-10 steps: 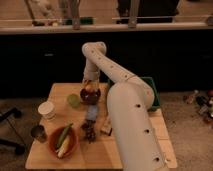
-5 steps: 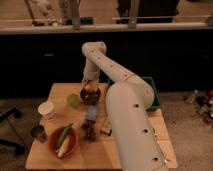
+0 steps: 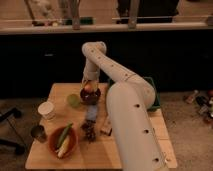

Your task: Place apple in purple bowl

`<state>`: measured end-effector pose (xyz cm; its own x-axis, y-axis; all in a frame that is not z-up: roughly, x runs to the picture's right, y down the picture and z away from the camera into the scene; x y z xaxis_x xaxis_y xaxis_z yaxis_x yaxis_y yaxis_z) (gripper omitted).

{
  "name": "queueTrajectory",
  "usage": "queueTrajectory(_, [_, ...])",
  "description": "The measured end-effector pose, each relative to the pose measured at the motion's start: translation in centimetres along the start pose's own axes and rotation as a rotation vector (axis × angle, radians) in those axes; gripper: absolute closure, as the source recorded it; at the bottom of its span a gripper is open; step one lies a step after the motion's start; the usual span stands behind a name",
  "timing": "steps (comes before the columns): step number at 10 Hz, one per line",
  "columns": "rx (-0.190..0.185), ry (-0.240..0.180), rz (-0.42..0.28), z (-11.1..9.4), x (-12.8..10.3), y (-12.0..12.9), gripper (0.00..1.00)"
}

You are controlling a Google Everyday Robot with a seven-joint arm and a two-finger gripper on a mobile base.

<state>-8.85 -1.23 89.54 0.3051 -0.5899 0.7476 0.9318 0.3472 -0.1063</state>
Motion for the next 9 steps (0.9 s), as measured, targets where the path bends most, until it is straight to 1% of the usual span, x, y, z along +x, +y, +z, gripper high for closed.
queueTrajectory(1, [0.001, 0.001, 0.001, -0.09, 0.03, 0.1, 0.2])
queueTrajectory(7, [0.009, 0.008, 0.006, -0.61, 0.15, 0.82, 0.2])
queueTrajectory(9, [0.017, 0.011, 0.005, -0.76, 0.13, 1.07, 0.2])
